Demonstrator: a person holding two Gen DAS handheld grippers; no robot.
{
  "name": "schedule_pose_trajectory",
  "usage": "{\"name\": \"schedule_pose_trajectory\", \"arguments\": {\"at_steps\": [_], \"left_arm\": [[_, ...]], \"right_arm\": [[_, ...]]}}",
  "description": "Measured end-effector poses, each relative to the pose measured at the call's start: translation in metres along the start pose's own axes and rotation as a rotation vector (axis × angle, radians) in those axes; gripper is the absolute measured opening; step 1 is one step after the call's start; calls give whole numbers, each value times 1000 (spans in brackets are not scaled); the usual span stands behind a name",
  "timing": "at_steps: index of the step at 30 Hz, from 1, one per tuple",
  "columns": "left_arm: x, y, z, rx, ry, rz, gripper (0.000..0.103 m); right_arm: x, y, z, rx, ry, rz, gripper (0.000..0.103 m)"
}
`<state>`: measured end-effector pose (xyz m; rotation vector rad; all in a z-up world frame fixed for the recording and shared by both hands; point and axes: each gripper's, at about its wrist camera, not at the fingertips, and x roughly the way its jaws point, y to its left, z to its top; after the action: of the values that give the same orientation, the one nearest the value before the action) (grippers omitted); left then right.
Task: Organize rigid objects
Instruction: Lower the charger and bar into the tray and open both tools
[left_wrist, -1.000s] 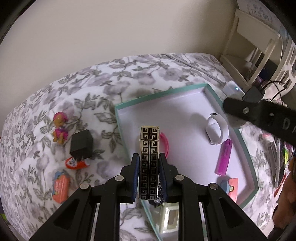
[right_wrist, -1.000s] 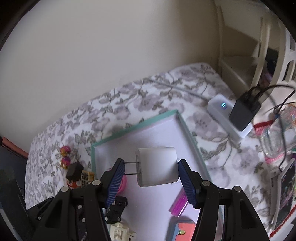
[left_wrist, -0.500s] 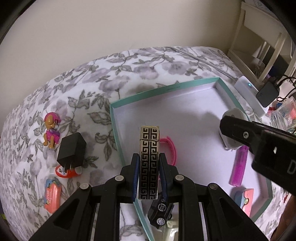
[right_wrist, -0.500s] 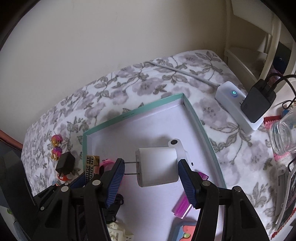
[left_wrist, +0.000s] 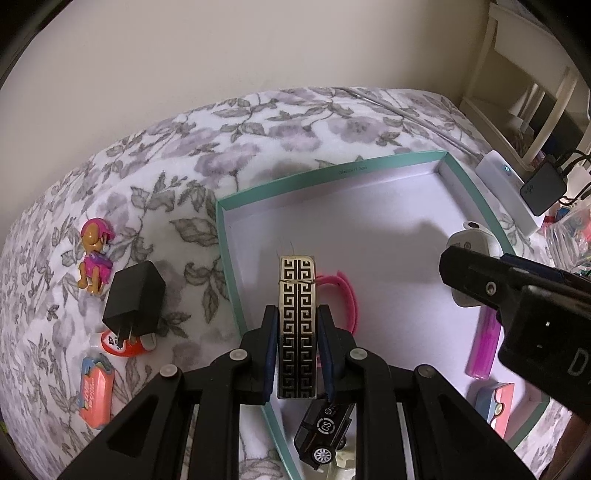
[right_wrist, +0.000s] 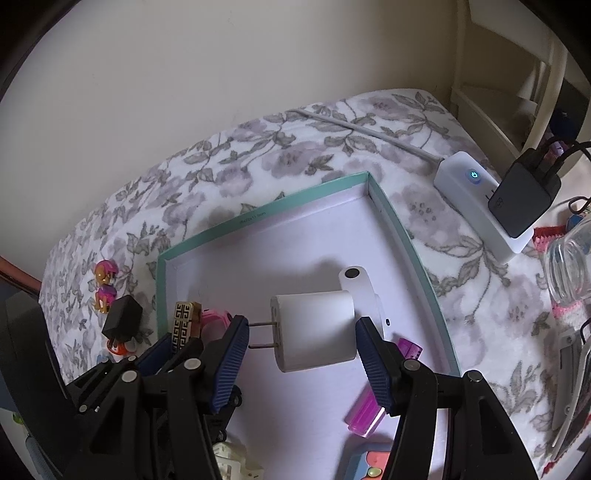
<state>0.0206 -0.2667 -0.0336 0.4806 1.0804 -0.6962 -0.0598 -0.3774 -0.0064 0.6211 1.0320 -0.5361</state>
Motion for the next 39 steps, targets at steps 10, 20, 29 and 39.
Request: {"name": "schedule_pose_trajectory", "arguments": {"at_steps": [10,20,29,39], "left_arm": [[-6,0,1,-5,-11,-7,22],[-12,5,5,-41,-17,-23,27],[-37,15,13,-87,-68,-58,62],[-56,33,19,-154,-101,-72,69]], "right_arm": [[0,0,1,1,4,-9,63],[-19,-2,6,5,-46,-16,65],[-46,-2,13,11,-120,-23,65],[-58,-5,16,16,-148,-37,71]]}}
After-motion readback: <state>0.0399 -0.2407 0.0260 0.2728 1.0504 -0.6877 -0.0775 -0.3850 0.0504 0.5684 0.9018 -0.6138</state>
